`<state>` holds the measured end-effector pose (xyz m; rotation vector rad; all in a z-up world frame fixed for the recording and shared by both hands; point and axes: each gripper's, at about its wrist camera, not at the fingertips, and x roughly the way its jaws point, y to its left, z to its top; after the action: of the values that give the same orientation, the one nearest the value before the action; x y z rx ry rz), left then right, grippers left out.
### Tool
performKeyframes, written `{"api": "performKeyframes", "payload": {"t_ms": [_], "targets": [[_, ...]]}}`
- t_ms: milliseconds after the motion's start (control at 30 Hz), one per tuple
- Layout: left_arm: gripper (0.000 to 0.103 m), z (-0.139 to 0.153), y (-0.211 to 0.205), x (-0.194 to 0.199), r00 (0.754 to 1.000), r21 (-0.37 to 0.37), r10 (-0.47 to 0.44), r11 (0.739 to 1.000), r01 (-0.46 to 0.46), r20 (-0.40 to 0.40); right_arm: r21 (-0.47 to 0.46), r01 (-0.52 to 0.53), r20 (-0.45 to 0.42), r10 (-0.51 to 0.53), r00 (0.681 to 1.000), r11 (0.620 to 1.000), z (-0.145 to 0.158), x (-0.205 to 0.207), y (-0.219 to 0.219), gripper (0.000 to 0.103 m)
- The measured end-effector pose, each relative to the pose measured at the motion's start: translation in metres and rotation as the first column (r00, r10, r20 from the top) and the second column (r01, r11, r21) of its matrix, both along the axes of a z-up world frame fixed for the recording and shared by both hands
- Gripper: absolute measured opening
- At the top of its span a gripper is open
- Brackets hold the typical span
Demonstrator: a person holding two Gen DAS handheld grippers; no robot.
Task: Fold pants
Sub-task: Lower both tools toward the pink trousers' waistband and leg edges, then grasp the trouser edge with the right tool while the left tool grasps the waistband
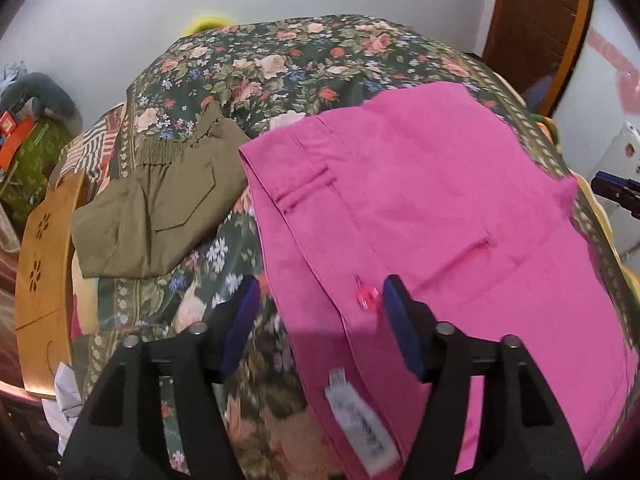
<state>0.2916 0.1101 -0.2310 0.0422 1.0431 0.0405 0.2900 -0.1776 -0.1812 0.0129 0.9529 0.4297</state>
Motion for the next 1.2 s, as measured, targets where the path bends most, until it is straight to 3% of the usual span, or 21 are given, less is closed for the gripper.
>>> {"api": "performKeyframes", "payload": {"t_ms": [167,200,233,267,333,467,600,667,867,933,1000,1067,1200], "targets": [[0.065,-0.029,0.008,0.023,0.991,-0.101,0.049,0.993,-0.062,-0.127,0.027,0.021,-0.112,-0.018,0.994,0.999,-0.036,0.034,0.006,0.051],[0.065,-0.032,0.009,0.023,0.991,-0.098,0.059,0.993,-0.071,-0.123,0.023,0.018,-0.134,-0.014,0.991,1.0,-0.046,0.038,0.009,0.045],[0.066,-0.034,0.01,0.023,0.991,-0.097,0.061,0.993,-0.072,-0.115,0.022,0.008,-0.152,-0.005,0.988,1.0,-0.051,0.039,0.013,0.029],[0.066,-0.035,0.011,0.022,0.992,-0.099,0.062,0.992,-0.073,-0.106,0.021,-0.013,-0.178,0.016,0.984,1.0,-0.06,0.041,0.017,0.02],[0.066,-0.037,0.014,0.021,0.993,-0.093,0.074,0.992,-0.082,-0.089,0.007,-0.047,-0.141,0.047,0.989,0.999,-0.059,0.034,0.023,0.012],[0.067,-0.041,0.016,0.019,0.996,-0.077,0.066,0.994,-0.071,-0.066,-0.123,-0.107,-0.059,0.1,0.993,0.987,-0.057,0.02,0.038,0.006],[0.068,-0.04,0.013,0.021,0.997,-0.041,0.045,0.998,-0.047,-0.059,-0.161,-0.106,-0.051,0.099,0.994,0.981,-0.061,0.021,0.038,0.005],[0.073,-0.041,0.015,0.021,0.998,-0.018,0.029,0.999,-0.03,-0.055,-0.157,-0.095,-0.067,0.085,0.994,0.983,-0.064,0.025,0.034,0.004],[0.072,-0.032,0.033,0.012,0.997,-0.105,0.048,0.993,-0.055,-0.064,-0.21,-0.09,-0.106,0.069,0.992,0.974,-0.054,0.015,0.019,0.006],[0.072,-0.023,0.039,0.007,0.998,-0.104,0.051,0.993,-0.056,-0.045,-0.224,-0.079,-0.1,0.057,0.993,0.972,-0.044,0.01,0.012,0.009],[0.072,-0.011,0.045,0.005,0.998,-0.087,0.057,0.995,-0.058,-0.014,-0.215,-0.068,-0.082,0.052,0.995,0.974,-0.034,0.006,0.011,0.024],[0.072,0.0,0.053,0.007,0.998,-0.096,0.068,0.993,-0.067,0.013,-0.185,-0.058,-0.045,0.051,0.998,0.981,-0.021,0.007,0.011,0.049],[0.072,0.014,0.066,0.022,0.995,-0.117,0.086,0.99,-0.08,0.053,-0.139,-0.077,0.034,0.082,0.996,0.987,0.003,0.019,0.026,0.052]]}}
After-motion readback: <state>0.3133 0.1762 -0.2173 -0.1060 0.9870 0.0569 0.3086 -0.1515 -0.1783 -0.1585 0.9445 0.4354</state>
